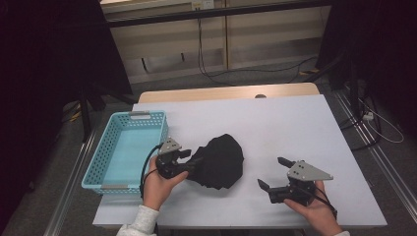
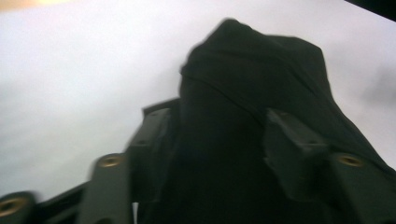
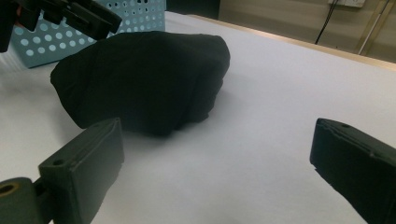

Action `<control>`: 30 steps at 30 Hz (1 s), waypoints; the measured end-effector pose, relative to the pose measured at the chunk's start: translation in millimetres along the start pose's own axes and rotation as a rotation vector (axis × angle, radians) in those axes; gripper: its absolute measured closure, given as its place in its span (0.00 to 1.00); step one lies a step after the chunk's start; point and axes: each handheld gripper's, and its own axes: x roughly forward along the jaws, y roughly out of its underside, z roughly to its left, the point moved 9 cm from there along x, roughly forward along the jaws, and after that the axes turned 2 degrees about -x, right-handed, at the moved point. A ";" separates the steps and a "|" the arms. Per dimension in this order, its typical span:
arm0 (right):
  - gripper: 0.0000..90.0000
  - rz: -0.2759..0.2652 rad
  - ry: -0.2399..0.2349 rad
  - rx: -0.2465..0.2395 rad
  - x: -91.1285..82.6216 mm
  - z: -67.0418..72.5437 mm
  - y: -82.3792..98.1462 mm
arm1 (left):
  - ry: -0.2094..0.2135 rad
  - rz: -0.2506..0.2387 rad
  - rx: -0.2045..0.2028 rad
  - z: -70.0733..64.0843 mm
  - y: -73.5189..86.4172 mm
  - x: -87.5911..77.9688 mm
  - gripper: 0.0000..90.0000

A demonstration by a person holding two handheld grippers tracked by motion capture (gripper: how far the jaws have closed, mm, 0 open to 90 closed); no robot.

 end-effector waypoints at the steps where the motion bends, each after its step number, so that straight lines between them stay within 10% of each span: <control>1: 0.03 0.001 -0.003 -0.001 0.5 0.7 0.0 | 0.005 0.012 -0.011 -1.1 2.6 2.0 0.62; 6: 0.03 0.003 -0.014 0.004 4.5 3.6 0.4 | 0.014 0.044 -0.084 -1.4 16.8 18.2 0.85; 14: 0.02 0.011 -0.056 -0.015 18.5 16.3 -1.4 | 0.010 -0.003 -0.089 -9.8 5.1 44.4 1.00; 25: 0.09 0.039 -0.165 -0.069 42.2 51.8 -6.7 | -0.004 -0.025 -0.025 -18.0 -5.2 50.1 0.96; 30: 0.22 0.053 -0.193 -0.068 55.5 61.1 -8.8 | -0.021 -0.062 0.008 -17.3 -15.0 40.5 0.72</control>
